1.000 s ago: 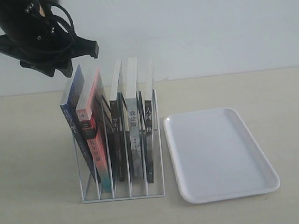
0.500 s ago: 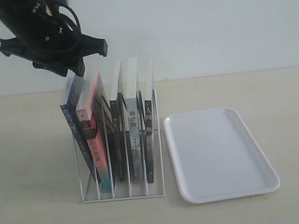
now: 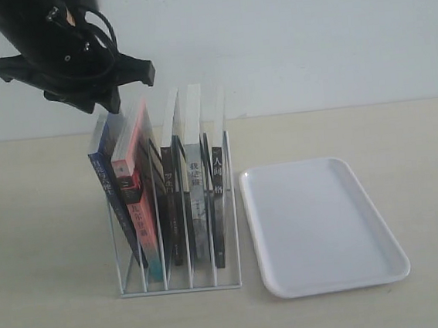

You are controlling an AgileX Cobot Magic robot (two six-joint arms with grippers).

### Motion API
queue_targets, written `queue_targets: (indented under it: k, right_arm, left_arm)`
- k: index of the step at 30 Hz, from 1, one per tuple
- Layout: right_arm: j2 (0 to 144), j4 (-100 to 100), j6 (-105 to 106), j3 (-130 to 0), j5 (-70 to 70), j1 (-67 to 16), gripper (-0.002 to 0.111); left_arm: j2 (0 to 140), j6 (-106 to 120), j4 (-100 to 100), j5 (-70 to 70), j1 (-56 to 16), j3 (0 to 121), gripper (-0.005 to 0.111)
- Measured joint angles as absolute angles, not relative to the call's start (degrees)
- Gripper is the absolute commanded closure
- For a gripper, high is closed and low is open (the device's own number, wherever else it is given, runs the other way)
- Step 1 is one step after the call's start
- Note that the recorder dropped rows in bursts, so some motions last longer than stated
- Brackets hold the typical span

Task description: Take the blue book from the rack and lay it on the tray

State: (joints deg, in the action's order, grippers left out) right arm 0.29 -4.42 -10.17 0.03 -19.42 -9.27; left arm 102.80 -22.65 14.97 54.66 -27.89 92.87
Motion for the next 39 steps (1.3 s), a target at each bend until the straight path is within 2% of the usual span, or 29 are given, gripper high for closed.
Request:
queue_targets:
  k: [39]
  right_arm:
    - [0.29,-4.42,-10.17,0.03,-19.42,-9.27,0.108]
  left_arm:
    - [103.69,-21.26,11.54,53.96,-26.34,92.97,0.074]
